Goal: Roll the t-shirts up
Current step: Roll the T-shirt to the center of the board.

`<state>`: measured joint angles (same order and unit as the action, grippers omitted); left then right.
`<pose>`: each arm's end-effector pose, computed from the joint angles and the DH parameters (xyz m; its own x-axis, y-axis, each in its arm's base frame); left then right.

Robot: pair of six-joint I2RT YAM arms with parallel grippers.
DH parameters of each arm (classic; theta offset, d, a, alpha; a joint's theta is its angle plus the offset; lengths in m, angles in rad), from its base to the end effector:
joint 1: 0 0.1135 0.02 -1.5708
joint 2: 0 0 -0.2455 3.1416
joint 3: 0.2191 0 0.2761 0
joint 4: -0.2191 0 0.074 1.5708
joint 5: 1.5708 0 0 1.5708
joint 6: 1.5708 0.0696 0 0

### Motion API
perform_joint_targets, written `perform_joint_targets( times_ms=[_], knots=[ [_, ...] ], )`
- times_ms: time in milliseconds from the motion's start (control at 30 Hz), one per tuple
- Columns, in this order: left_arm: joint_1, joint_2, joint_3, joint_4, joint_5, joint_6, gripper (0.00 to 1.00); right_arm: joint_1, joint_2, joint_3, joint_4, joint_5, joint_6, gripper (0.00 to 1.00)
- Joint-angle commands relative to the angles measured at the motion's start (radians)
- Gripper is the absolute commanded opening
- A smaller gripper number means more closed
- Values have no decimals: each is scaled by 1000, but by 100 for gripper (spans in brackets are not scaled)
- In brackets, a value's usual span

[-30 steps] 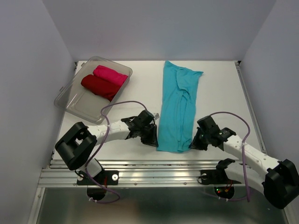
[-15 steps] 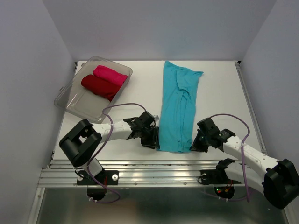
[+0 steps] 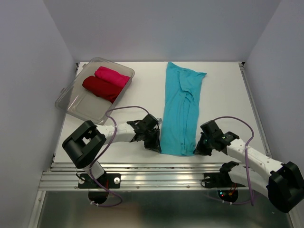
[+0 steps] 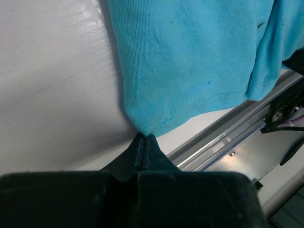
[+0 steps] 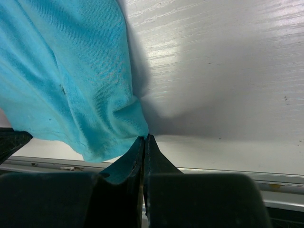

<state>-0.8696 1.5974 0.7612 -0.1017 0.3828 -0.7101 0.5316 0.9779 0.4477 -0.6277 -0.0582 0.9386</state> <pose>0.1954 -0.2717 0.0874 -0.9494 0.1871 -0.2522 0.3064 0.7274 -0.6140 0.1731 0.1065 0.1012 -0.8910 0.4103 -0.1941 0.3260 0.8761 0.3552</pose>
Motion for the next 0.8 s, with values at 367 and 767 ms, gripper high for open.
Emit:
perform_joint_targets(
  times_ms=[367,767],
  knots=[
    [18,-36,41,-38,4,26,0,8,-5,66,-36,37,14,1],
    [60,-63,113,-55,10,40,0,8,10,132,-50,92,17,1]
  ],
)
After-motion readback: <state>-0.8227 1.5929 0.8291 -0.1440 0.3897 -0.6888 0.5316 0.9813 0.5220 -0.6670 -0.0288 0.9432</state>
